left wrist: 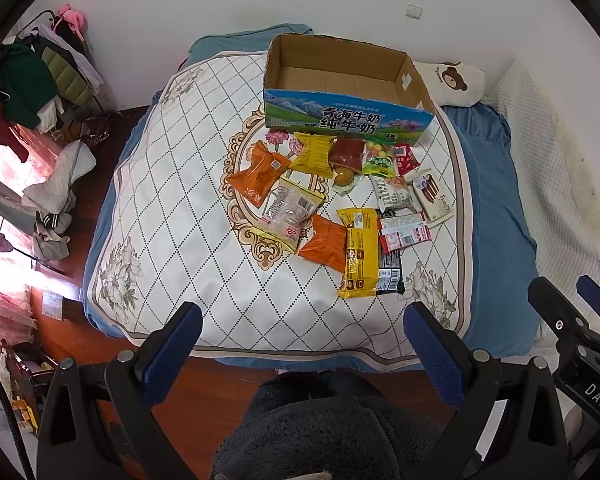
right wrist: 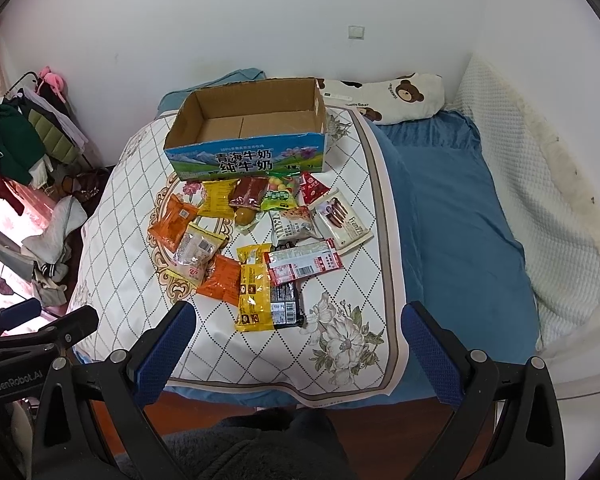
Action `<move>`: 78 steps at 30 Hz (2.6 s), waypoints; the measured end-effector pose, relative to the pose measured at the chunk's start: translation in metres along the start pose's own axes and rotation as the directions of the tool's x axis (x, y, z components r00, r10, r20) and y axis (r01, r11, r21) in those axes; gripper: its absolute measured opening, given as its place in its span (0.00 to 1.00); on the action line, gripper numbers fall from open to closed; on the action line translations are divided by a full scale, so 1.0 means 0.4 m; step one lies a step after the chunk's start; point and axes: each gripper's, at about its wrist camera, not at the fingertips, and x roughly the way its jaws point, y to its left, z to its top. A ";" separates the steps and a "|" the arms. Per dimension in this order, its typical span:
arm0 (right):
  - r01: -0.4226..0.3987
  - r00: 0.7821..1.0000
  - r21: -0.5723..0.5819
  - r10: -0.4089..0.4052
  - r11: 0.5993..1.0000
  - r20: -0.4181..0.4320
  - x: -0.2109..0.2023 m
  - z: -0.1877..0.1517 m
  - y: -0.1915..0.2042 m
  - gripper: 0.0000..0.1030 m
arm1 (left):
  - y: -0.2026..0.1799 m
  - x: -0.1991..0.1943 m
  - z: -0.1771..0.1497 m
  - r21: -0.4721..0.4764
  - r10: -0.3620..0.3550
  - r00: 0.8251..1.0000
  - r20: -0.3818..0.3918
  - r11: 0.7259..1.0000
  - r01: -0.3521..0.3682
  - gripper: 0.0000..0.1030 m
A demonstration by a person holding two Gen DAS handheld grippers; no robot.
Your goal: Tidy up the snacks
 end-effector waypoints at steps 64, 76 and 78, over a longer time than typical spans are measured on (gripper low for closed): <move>-0.007 1.000 0.013 0.008 1.000 -0.030 0.065 0.041 0.020 1.00 | 0.003 0.035 0.052 0.016 0.024 1.000 0.007 1.000 -0.024 1.00; -0.034 0.972 0.102 0.057 0.994 -0.228 0.529 0.014 0.038 1.00 | 0.073 0.407 0.196 0.300 0.233 0.972 -0.019 0.929 -0.217 1.00; -0.047 0.958 0.109 0.076 0.993 -0.276 0.616 -0.002 0.048 1.00 | 0.077 0.491 0.213 0.342 0.229 0.970 -0.076 0.920 -0.190 1.00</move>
